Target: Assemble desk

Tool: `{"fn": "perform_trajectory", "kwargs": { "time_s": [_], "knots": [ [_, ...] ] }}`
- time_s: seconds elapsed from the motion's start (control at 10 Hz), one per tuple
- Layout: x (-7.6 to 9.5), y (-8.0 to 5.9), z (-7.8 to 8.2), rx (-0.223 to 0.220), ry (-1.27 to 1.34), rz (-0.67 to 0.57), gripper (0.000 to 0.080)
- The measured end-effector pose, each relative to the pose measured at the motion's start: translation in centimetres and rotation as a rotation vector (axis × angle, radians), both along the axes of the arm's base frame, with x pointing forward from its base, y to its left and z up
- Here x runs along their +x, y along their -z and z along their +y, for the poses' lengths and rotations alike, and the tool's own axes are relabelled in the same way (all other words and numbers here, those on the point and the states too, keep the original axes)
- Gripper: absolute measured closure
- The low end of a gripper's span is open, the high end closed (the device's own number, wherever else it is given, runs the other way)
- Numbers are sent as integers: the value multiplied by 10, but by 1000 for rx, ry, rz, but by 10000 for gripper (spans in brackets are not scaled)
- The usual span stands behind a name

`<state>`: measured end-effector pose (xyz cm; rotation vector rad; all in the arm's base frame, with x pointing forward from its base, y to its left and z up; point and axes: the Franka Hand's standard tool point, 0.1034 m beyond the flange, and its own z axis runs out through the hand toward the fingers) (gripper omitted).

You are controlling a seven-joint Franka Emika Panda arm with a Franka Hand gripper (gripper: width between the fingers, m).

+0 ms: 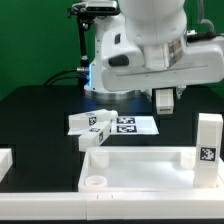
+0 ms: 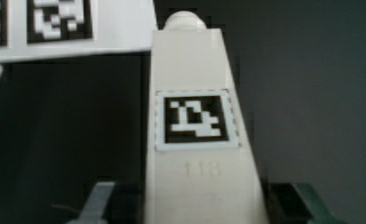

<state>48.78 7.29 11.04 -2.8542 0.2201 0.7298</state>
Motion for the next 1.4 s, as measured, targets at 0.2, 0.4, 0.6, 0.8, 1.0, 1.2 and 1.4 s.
{"fn": "perform_trajectory", "kwargs": {
  "time_s": [0.2,0.4,0.6,0.8,1.0,1.2,1.4],
  "knots": [
    [14,-24,-11,23,-31,-84,514],
    [59,-71,-30,32,-52,-262,514],
    [64,-68,-28,-3,-30,-386,514],
    [80,-72,-41,-17,-47,-508,514],
    [115,-82,-71,-18,-123,-700,514],
    [125,-77,-85,-44,-101,-810,514],
    [125,-74,-97,-117,-106,-924,514]
  ]
}}
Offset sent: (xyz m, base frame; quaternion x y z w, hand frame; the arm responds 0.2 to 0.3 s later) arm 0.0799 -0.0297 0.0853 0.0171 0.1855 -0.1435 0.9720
